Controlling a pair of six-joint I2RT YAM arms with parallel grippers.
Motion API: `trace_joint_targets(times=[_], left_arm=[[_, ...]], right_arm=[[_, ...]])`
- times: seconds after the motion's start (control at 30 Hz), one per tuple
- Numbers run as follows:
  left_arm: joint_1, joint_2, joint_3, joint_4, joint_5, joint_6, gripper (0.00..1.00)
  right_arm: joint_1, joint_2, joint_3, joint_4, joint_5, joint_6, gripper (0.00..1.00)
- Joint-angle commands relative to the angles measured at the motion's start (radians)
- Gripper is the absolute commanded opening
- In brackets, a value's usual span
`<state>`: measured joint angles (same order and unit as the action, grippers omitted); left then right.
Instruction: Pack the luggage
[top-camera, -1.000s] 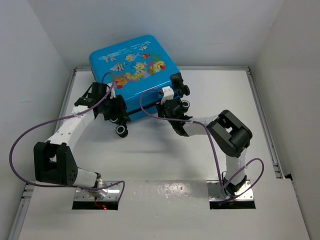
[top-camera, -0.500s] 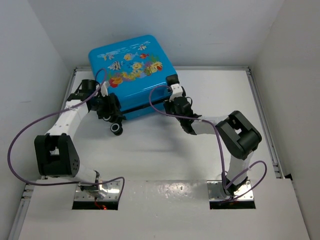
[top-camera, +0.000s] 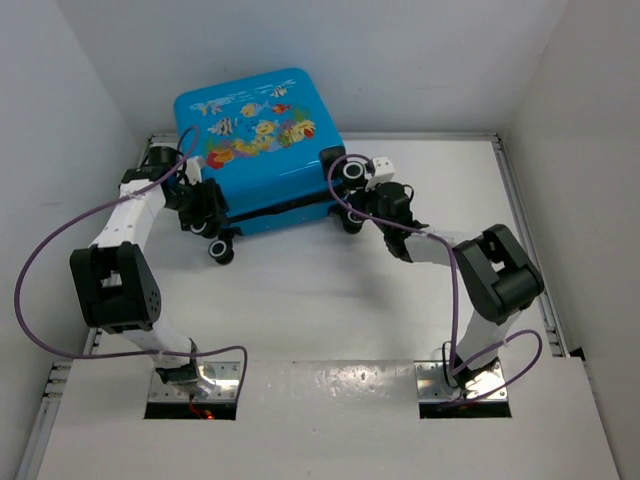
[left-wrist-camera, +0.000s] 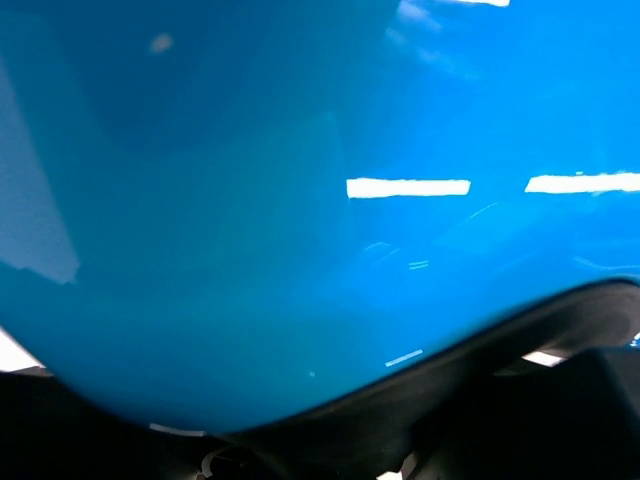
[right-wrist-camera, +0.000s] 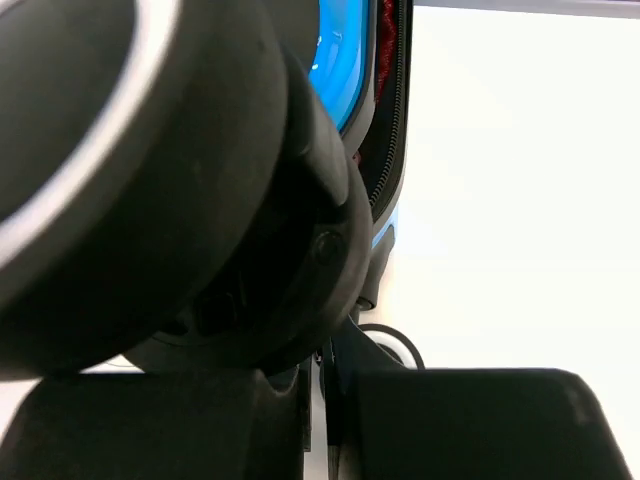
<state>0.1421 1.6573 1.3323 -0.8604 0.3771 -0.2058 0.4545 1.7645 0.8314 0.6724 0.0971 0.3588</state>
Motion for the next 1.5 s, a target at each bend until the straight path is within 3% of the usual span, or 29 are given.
trace_joint_targets(times=[0.0, 0.1, 0.33, 0.53, 0.57, 0.63, 0.67, 0.7, 0.8, 1.0, 1.13, 1.47], left_arm=[[0.128, 0.122, -0.015, 0.155, -0.445, -0.118, 0.0], [0.128, 0.122, -0.015, 0.155, -0.425, -0.064, 0.0], [0.148, 0.064, -0.015, 0.248, -0.622, -0.053, 0.0], [0.169, 0.064, 0.004, 0.258, -0.603, -0.021, 0.0], [0.169, 0.064, 0.013, 0.258, -0.53, -0.003, 0.07], [0.16, 0.055, 0.013, 0.277, -0.424, 0.095, 0.4], [0.16, 0.029, 0.013, 0.278, -0.34, 0.123, 0.62], [0.16, 0.013, 0.013, 0.288, -0.301, 0.15, 0.66], [0.151, -0.077, 0.013, 0.299, -0.206, 0.195, 0.97], [0.065, -0.254, 0.093, 0.327, -0.168, 0.184, 1.0], [0.005, -0.301, 0.157, 0.256, -0.142, 0.102, 1.0], [-0.127, -0.35, 0.08, 0.149, -0.124, 0.086, 1.0]], right_arm=[[-0.131, 0.021, 0.067, 0.001, 0.248, -0.001, 0.0], [-0.143, 0.05, 0.09, 0.016, 0.213, -0.012, 0.0], [-0.191, 0.165, 0.202, 0.049, 0.193, -0.057, 0.0], [-0.241, 0.225, 0.31, 0.049, 0.168, -0.069, 0.0], [-0.246, 0.239, 0.34, 0.05, 0.142, -0.07, 0.0], [-0.244, 0.266, 0.359, 0.059, 0.121, -0.066, 0.0], [-0.222, 0.285, 0.382, 0.076, 0.077, -0.067, 0.0], [-0.226, 0.302, 0.39, 0.079, 0.069, -0.067, 0.0], [-0.203, 0.372, 0.455, 0.111, 0.027, -0.057, 0.0], [-0.125, 0.409, 0.509, 0.127, -0.003, -0.015, 0.0], [-0.057, 0.382, 0.497, 0.136, -0.025, 0.038, 0.0], [0.211, 0.311, 0.482, 0.184, -0.091, 0.181, 0.0]])
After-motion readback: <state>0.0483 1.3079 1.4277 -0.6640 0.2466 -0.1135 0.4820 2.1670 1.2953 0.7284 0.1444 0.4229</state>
